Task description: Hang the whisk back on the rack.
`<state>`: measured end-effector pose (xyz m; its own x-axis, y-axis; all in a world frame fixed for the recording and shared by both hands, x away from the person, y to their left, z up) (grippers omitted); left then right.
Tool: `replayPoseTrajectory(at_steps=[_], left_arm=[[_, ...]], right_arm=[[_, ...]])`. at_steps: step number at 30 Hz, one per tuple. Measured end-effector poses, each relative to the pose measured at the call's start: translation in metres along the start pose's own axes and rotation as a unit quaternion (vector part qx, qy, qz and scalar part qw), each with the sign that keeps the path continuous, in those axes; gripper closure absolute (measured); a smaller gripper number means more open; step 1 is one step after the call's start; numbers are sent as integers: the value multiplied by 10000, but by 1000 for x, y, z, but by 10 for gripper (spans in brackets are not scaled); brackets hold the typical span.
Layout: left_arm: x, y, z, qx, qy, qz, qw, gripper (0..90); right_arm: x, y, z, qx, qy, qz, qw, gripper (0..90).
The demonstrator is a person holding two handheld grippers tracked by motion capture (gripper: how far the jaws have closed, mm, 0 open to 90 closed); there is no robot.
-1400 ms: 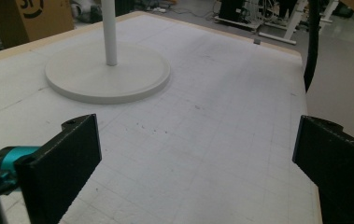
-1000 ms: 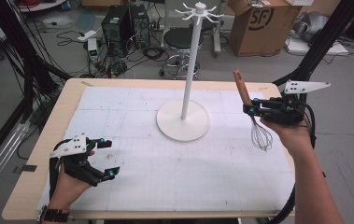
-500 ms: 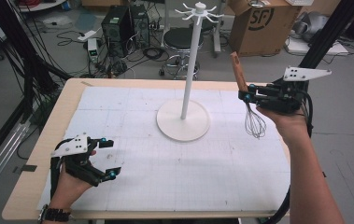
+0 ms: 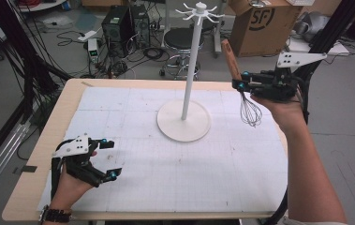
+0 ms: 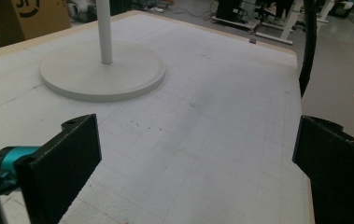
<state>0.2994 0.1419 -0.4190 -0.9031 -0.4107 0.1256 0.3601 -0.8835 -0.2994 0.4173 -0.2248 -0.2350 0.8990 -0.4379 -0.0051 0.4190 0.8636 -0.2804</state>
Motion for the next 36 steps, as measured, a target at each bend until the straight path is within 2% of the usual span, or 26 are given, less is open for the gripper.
replayPoseTrajectory(at_steps=[18,24,31,36], left_arm=[[0,-2,1,35,-1,0,10000,17],[0,-2,0,35,-20,-3,10000,17],[-1,-3,0,48,-27,5,10000,17],[-1,-3,0,42,-26,-2,10000,17]], right_arm=[[15,10,31,110,-14,160,9998,706],[21,14,38,121,15,138,9998,706],[26,20,41,61,34,93,9999,706],[33,23,37,8,165,46,9999,706]])
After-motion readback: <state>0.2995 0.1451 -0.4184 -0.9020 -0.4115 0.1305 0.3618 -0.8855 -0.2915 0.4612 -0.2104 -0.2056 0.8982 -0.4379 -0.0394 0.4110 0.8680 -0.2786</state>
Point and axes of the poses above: each handheld gripper's, and its own axes: y roughly forward along the jaws, z roughly out of its top, x roughly to its right, the point moved 9 cm from there along y, roughly forward along the jaws
